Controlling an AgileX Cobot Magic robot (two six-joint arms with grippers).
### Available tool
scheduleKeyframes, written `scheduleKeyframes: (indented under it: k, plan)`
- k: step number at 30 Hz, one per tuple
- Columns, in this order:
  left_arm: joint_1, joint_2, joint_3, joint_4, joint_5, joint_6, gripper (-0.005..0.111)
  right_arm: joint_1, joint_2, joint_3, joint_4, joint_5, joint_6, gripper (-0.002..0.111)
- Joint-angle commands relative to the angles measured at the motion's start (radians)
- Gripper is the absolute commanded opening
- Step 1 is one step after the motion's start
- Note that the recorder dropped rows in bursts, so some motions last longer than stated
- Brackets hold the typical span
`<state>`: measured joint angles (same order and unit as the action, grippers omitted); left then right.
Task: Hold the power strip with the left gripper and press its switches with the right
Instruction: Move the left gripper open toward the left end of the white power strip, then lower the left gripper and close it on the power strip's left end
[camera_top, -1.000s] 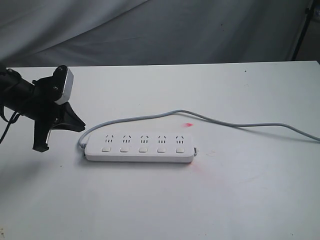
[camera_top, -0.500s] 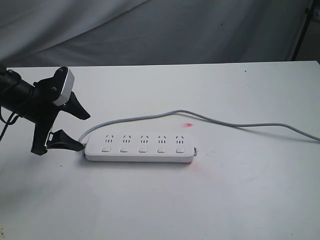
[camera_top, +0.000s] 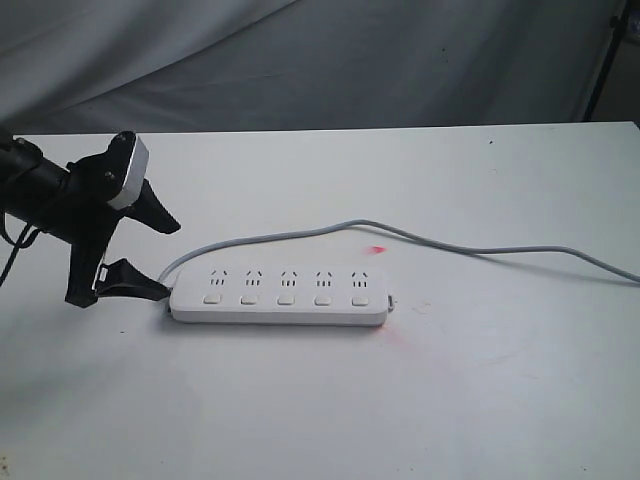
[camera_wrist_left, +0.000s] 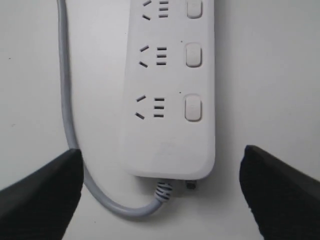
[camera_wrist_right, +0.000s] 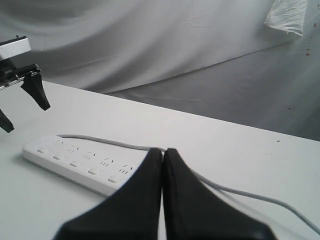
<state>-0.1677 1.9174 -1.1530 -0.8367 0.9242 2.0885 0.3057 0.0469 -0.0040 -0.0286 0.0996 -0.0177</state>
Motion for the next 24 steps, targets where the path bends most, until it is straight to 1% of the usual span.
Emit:
scheduleKeyframes:
  k: [1,8,15,24]
  plan:
    - [-0.006,-0.005,-0.004,-0.022,-0.01,-0.002,0.08,-0.005,-0.007,0.004,0.005,-0.009,0.0,0.0]
    - [-0.009,0.03,-0.004,-0.028,-0.012,-0.023,0.08,-0.005,-0.007,0.004,0.005,-0.009,0.0,0.0]
    - [-0.018,0.054,-0.004,-0.028,-0.038,-0.021,0.09,-0.005,-0.007,0.004,0.005,-0.009,0.0,0.0]
    - [-0.026,0.103,-0.004,-0.038,-0.041,-0.016,0.09,-0.005,-0.007,0.004,0.005,-0.009,0.0,0.0]
